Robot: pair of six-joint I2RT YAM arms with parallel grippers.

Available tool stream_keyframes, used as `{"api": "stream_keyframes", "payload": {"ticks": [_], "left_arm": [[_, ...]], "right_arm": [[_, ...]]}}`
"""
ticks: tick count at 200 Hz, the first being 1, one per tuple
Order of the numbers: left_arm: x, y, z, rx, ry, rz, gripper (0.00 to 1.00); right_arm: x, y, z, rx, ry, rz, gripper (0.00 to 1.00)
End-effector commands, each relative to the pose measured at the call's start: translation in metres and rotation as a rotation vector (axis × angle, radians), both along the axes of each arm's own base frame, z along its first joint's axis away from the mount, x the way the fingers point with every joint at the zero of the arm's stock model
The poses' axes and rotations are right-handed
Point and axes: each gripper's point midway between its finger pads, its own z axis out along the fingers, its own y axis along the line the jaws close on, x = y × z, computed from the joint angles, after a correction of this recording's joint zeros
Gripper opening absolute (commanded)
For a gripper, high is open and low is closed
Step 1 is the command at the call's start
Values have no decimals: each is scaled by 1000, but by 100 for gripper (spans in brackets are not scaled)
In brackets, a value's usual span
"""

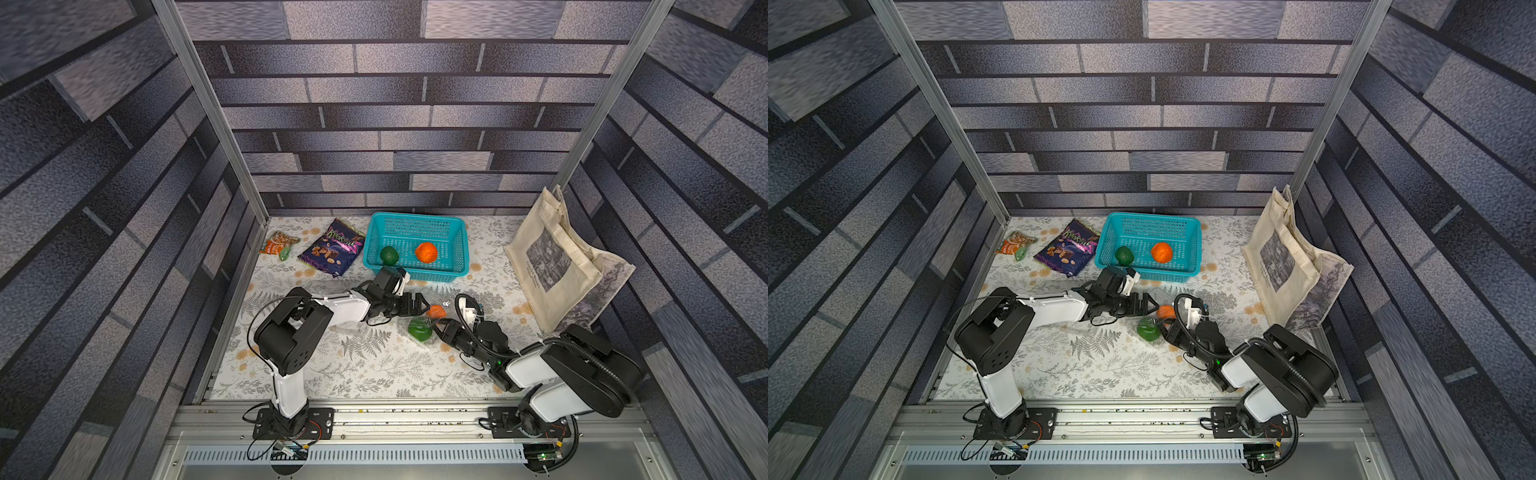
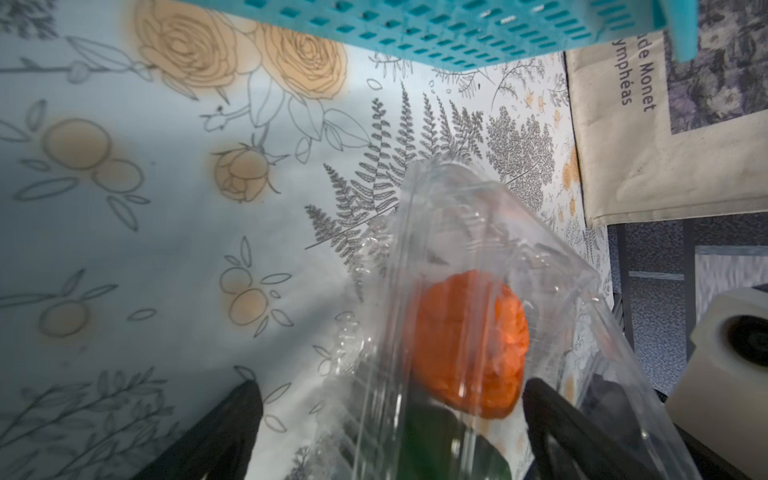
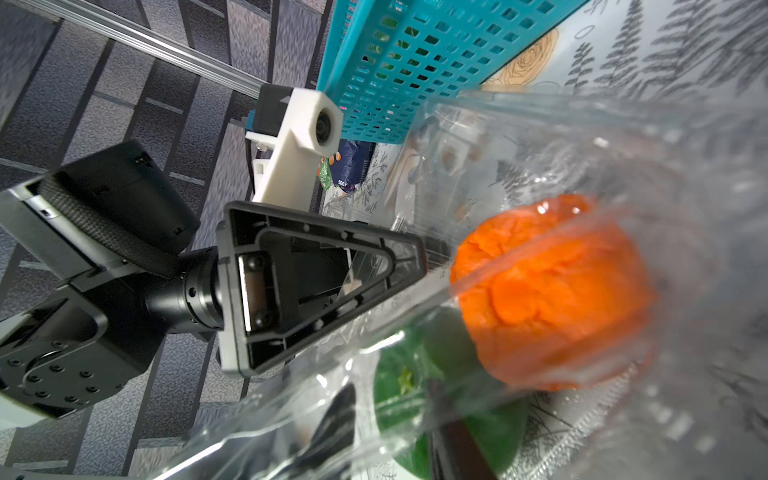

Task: Take oranges out of containers
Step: Open the packing box at the center of the board.

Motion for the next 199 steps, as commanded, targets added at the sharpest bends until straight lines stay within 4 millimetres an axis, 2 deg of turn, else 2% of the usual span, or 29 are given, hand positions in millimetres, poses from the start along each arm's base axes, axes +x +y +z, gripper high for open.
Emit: {"api": "stream_keyframes", "payload": {"ticks": [1, 45, 63, 84, 106, 146, 179, 199], "left_arm": [[-23, 33, -36, 156, 95, 17, 100], [-27, 31, -37, 140, 98, 19, 100], [-28, 30, -39, 128, 99, 19, 100], [-29, 28, -38, 120, 97, 19, 100], [-31, 27, -37, 118, 92, 19, 100], [-33, 30, -37, 119, 88, 23, 100], [-29, 29, -36, 116, 80, 29, 100], [-24, 33, -26, 119, 33, 52, 100]], "right_arm": [[5, -5, -9, -91, 43, -37, 30], [13, -16, -7, -202, 55, -90, 26], [19, -9, -8, -180, 55, -83, 24], [25, 0, -25, -141, 98, -88, 16], [34, 7, -33, -94, 102, -103, 11], [40, 2, -20, -117, 41, -144, 0], [36, -11, -10, -187, 14, -168, 2], [35, -15, -7, -211, -2, -175, 5]]}}
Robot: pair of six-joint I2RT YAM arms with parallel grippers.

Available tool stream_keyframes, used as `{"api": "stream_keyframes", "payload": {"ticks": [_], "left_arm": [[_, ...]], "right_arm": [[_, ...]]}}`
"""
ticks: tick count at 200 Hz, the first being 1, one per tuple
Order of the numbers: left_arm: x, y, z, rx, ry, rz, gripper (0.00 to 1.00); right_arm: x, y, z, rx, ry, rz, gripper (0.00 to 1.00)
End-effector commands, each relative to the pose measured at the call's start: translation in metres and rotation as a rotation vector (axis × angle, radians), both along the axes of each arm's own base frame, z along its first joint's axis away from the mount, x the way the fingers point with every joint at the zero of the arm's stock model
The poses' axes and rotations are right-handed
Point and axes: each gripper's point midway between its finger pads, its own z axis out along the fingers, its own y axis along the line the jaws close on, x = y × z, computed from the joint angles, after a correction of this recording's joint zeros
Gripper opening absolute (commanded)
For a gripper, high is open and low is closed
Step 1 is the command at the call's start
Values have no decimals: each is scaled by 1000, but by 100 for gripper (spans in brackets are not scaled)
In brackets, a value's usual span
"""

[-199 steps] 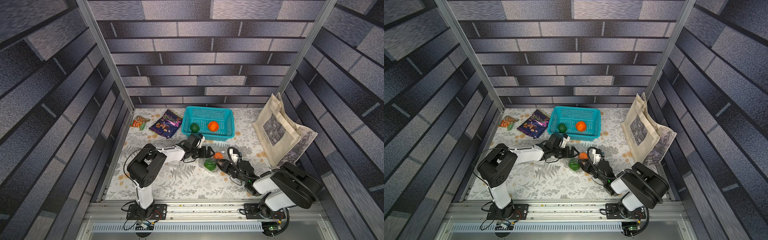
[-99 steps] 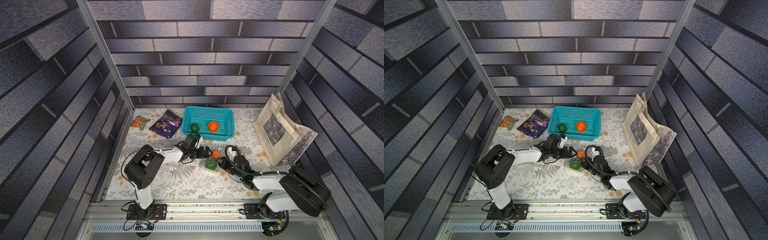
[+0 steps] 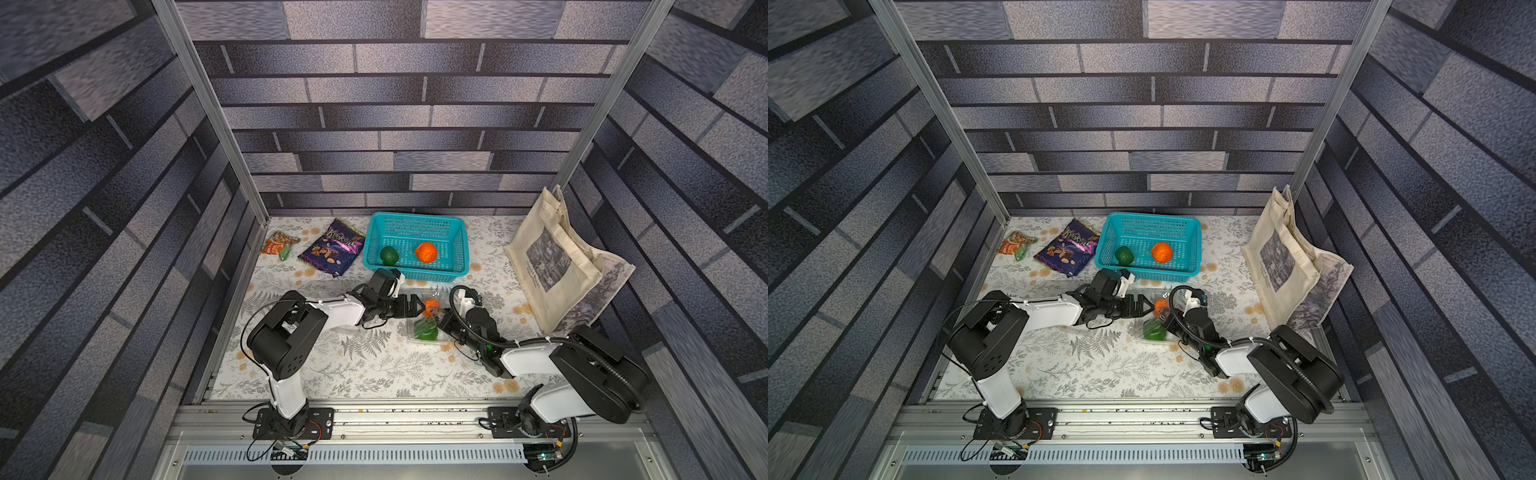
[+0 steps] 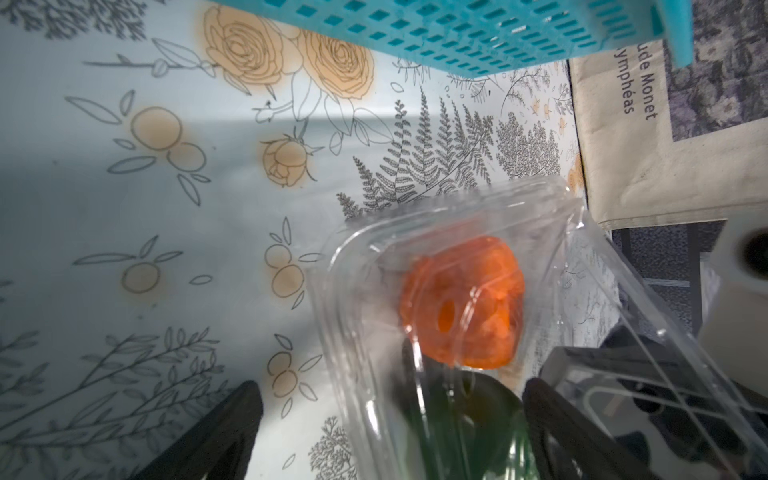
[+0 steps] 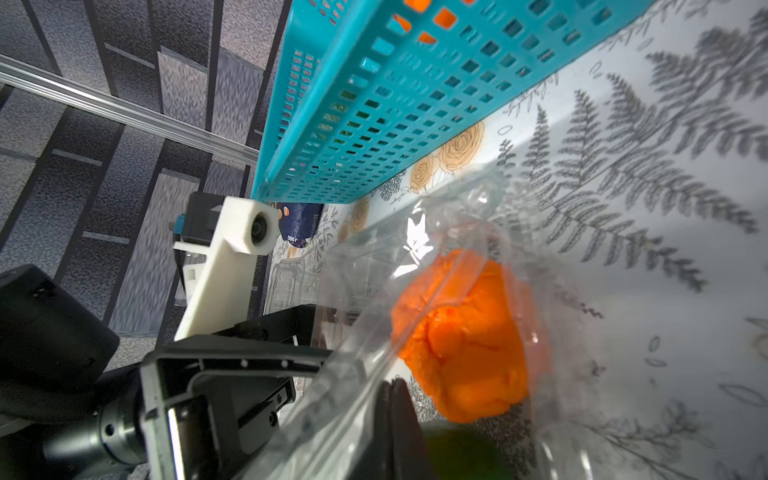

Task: Take oranges out of containers
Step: Open the packing box at the center of the board.

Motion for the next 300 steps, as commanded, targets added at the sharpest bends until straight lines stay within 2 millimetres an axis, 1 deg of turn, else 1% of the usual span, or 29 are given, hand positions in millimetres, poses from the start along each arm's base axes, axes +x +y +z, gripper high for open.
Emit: {"api": "stream_keyframes", "payload": {"ticks": [1, 22, 64, 83, 106, 137, 162, 183, 208, 216, 224, 235, 248, 256, 267, 300], "left_arm": [[-19, 24, -26, 122, 59, 32, 100], [-13, 28, -15, 122, 22, 48, 100], [-11, 35, -8, 121, -10, 72, 100], [-8, 39, -1, 118, -41, 89, 100], [-5, 44, 6, 115, -65, 100, 100], [-4, 44, 0, 98, -52, 101, 100], [-5, 40, -7, 71, -37, 108, 100], [-4, 39, -9, 55, -40, 114, 100], [-4, 38, -10, 48, -45, 111, 100], [-5, 37, -10, 43, -42, 109, 100], [-5, 37, -10, 38, -43, 108, 100], [-5, 36, -12, 30, -40, 110, 100], [-6, 35, -13, 19, -38, 108, 100], [-6, 35, -13, 11, -39, 107, 100], [-7, 34, -13, 5, -41, 105, 100], [-7, 33, -12, -14, -54, 107, 100]], "right_arm": [[-2, -11, -7, -89, -8, -23, 5], [-1, -7, -12, -82, -3, -16, 5], [6, 8, -28, -40, 15, 3, 3], [9, 12, -29, -25, 0, 7, 3], [10, 16, -25, -19, -23, 13, 3], [15, 21, -20, -19, -62, 11, 4], [22, 28, -20, -7, -77, 8, 5], [26, 35, -20, 11, -91, 11, 5], [27, 39, -23, 20, -99, 8, 5], [27, 39, -24, 21, -99, 5, 7], [27, 39, -24, 20, -101, 2, 11], [27, 39, -24, 16, -102, -1, 20], [26, 38, -25, 12, -98, -2, 34], [26, 38, -25, 10, -98, -1, 39], [26, 39, -25, 11, -98, 1, 40], [26, 45, -28, 24, -83, 23, 39]]}}
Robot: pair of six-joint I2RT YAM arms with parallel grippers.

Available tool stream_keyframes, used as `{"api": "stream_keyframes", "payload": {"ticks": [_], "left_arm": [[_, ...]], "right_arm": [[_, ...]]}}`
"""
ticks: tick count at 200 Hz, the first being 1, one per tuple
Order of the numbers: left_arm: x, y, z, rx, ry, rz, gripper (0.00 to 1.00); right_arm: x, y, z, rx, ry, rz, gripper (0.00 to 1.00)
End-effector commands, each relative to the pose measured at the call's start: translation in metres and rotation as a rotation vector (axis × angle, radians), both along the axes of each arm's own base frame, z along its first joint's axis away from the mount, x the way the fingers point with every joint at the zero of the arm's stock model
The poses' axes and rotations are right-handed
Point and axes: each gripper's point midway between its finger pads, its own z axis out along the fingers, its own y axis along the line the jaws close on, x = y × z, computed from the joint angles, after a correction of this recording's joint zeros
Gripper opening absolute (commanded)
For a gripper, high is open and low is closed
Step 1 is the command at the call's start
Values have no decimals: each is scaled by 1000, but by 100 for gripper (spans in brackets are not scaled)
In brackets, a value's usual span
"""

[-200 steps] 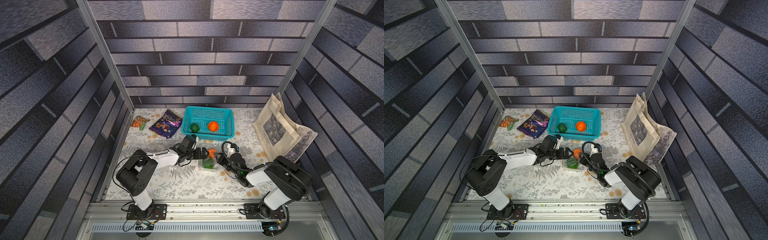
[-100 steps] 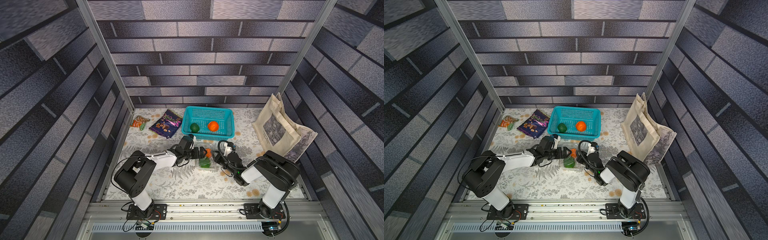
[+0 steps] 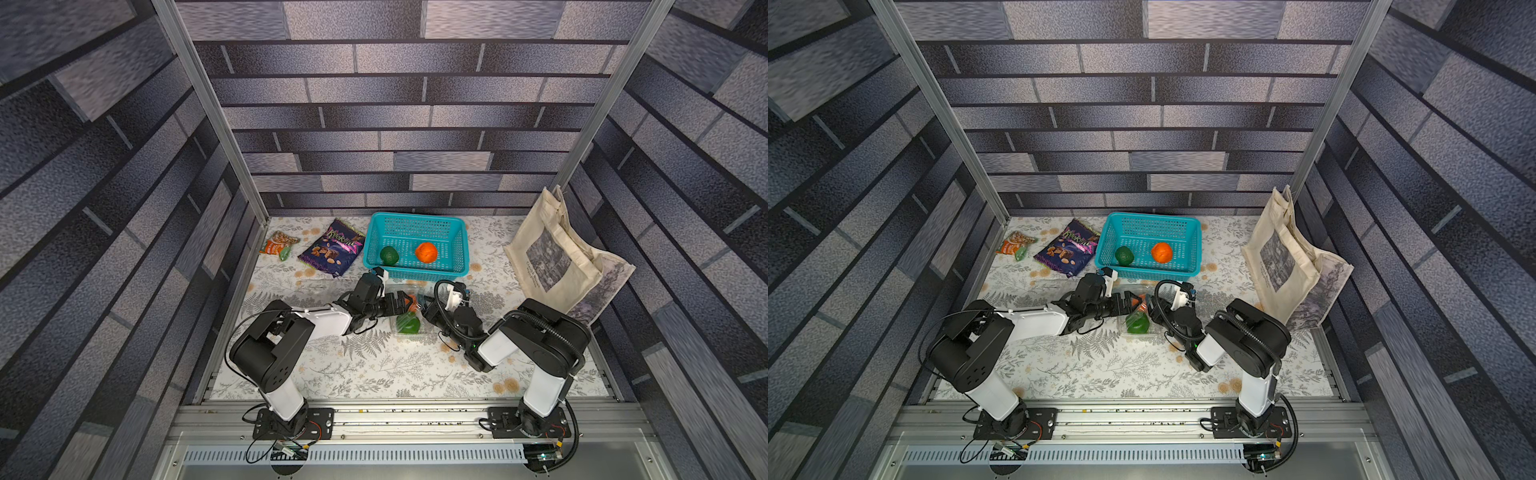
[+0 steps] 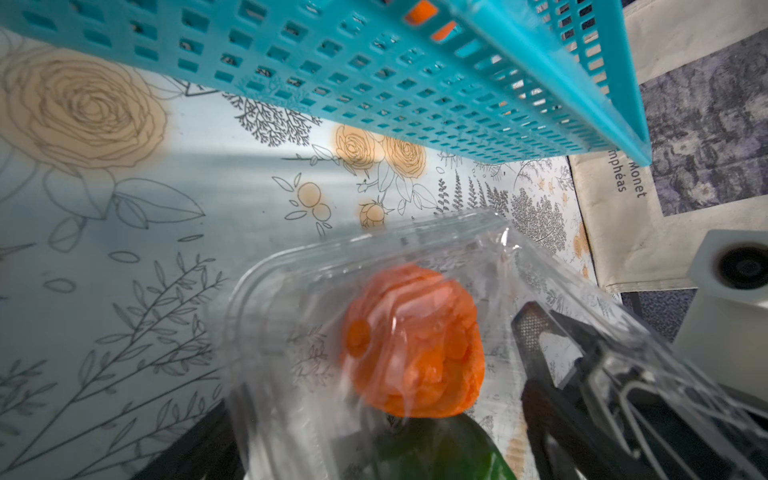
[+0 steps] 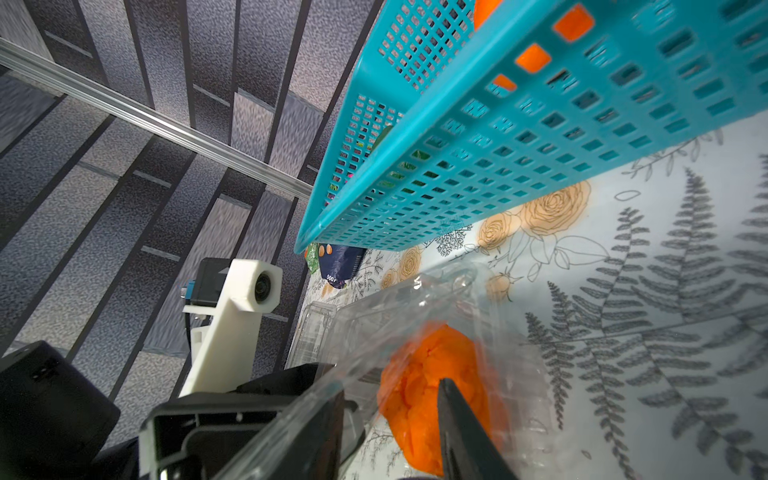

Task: Take oranges out of containers
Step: Open the packing box at the center of the board.

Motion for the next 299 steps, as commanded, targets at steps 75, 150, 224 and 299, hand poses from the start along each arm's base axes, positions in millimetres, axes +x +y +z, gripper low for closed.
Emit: {"api": "stream_keyframes", "payload": {"ticks": [75, 150, 224, 299], "left_arm": [[-15, 0, 3, 7, -32, -66, 100], [-14, 17, 11, 214, -25, -96, 100], [-11, 44, 42, 320, -83, -46, 100], [-34, 51, 106, 417, -285, -240, 100]], "right_arm": [[-19, 8, -34, -96, 119, 86, 43], [-35, 12, -32, -178, 186, 179, 41], [-33, 15, -23, -188, 159, 190, 40], [-30, 23, -18, -177, 144, 209, 40]]}}
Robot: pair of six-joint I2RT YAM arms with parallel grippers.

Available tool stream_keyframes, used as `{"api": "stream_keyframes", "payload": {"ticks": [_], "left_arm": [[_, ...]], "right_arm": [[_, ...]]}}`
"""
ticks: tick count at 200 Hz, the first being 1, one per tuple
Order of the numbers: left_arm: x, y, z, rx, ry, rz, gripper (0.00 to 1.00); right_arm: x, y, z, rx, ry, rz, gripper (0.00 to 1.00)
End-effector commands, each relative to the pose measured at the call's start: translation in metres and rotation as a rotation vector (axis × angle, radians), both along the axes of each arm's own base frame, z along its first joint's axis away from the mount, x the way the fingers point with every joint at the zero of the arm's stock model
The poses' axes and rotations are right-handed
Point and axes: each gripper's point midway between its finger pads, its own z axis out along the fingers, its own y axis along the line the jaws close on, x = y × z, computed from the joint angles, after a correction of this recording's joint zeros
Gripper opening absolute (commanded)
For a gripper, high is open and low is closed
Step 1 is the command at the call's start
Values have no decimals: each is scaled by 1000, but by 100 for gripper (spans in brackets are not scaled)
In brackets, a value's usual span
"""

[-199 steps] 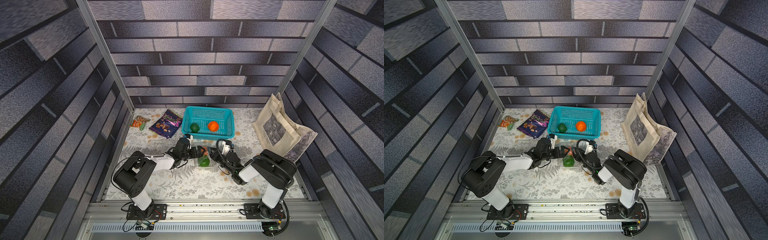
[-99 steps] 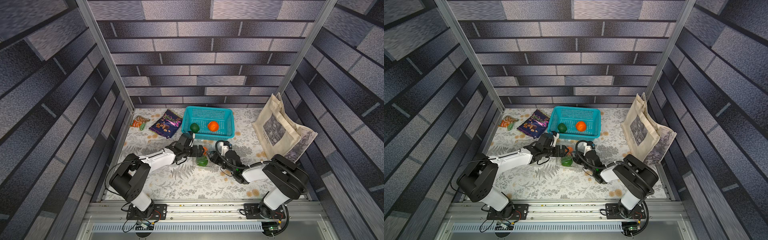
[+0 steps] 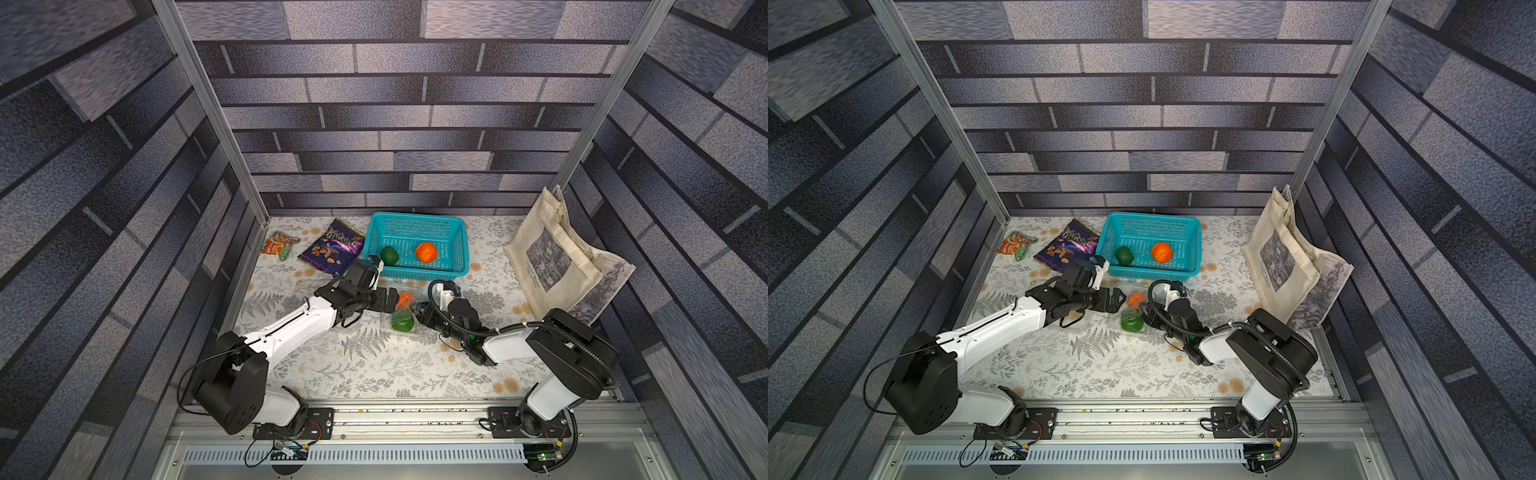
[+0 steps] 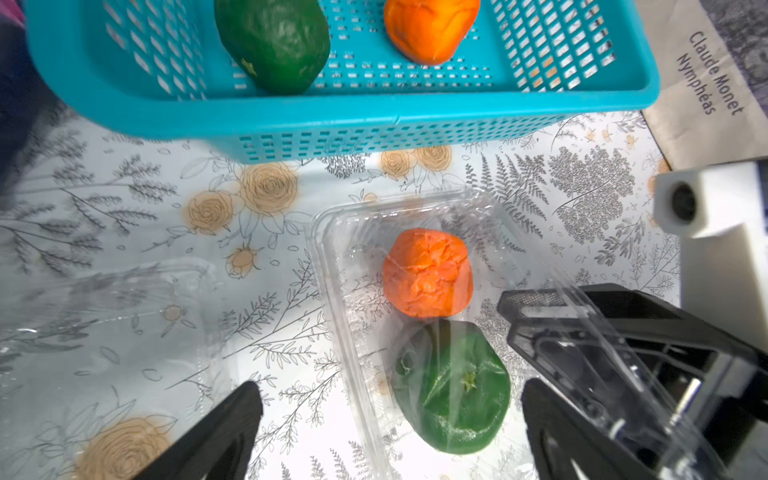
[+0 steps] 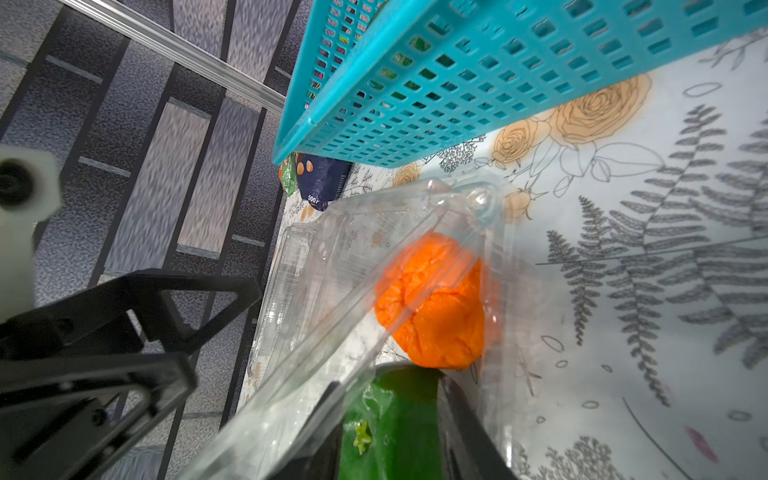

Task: Take oranges out of containers
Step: Open the packing box at the center of the board.

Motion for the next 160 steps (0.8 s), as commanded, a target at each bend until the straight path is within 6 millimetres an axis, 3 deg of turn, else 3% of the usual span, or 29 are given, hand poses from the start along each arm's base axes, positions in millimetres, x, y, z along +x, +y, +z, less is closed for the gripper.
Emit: {"api": "stream_keyframes", "payload": {"ticks": [1, 24, 44, 58, 76, 97, 115, 160], "left_arm": [[-19, 0, 34, 67, -108, -153, 100], [-47, -11, 67, 51, -212, -315, 100], [-73, -20, 84, 17, -262, -437, 100], [-85, -25, 80, 48, -273, -504, 100], [-92, -31, 59, 136, -257, -553, 100], [-89, -40, 34, 263, -270, -581, 100], [-72, -36, 19, 397, -310, -527, 100], [-43, -37, 21, 554, -456, -434, 100]], "right_arm": [[-4, 4, -12, -40, 24, 24, 39], [-4, 7, -12, -36, 23, 31, 39], [-3, 9, -13, -30, 25, 34, 39], [-3, 11, -12, -27, 25, 37, 39], [-3, 14, -13, -25, 26, 42, 39], [-2, 16, -12, -21, 25, 46, 38], [-2, 16, -11, -19, 23, 46, 38], [-4, 14, -10, -17, 17, 43, 36]]}}
